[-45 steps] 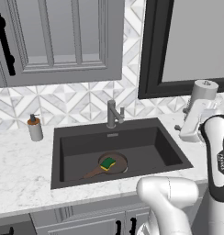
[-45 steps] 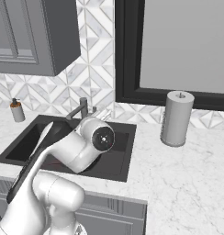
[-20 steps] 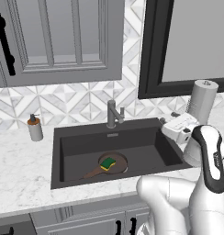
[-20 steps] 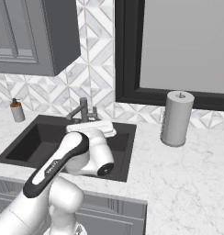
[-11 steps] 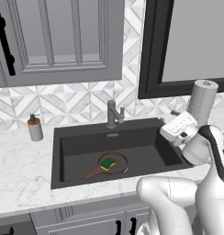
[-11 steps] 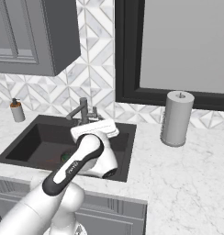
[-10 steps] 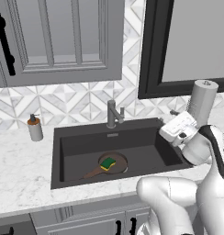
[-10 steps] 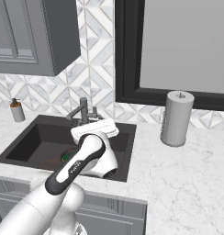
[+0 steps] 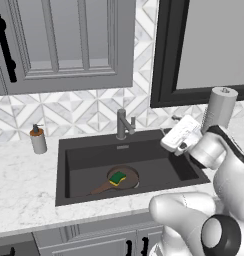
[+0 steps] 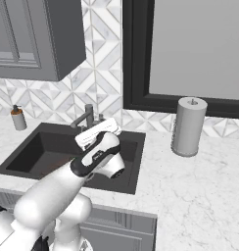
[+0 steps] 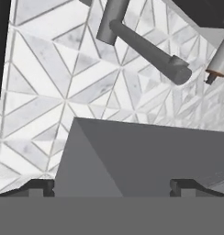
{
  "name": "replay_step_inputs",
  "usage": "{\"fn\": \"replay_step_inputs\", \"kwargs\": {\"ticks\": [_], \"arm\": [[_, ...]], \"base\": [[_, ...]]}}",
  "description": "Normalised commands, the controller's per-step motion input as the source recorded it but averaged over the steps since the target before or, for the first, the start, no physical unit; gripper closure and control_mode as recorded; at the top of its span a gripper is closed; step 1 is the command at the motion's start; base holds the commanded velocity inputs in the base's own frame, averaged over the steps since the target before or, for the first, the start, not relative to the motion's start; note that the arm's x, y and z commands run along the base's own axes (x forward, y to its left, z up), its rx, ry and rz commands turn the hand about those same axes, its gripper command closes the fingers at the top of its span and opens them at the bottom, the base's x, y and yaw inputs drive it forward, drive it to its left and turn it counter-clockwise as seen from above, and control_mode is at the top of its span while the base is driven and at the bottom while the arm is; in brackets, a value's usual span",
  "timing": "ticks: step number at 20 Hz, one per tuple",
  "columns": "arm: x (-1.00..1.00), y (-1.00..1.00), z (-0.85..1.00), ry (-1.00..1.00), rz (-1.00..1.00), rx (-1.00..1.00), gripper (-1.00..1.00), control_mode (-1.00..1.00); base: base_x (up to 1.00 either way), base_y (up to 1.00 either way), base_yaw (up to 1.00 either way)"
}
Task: Pick the pan and sponge and place them into the sink. Then turn on the water.
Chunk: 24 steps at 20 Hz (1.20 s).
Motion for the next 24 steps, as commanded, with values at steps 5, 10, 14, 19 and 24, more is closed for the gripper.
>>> {"fn": "replay_step_inputs", "kwargs": {"ticks": [5,10,14,19,24], "arm": [[0.32,0.01,-0.20,0.01,0.00,-0.02,-1.00,-1.00],[0.32,0.16,-0.25,0.00,0.00,-0.04,-1.00,-1.00],[0.27,0.19,-0.37,0.01,0.00,-0.10,-1.00,-1.00],[0.26,0.09,-0.33,0.01,0.00,-0.07,-1.00,-1.00],[0.21,-0.01,-0.20,0.04,-0.01,0.00,-1.00,-1.00]], "base": [[0.00,0.00,0.00],[0.00,0.00,0.00],[0.00,0.00,0.00],[0.00,0.00,0.00],[0.00,0.00,0.00]]}}
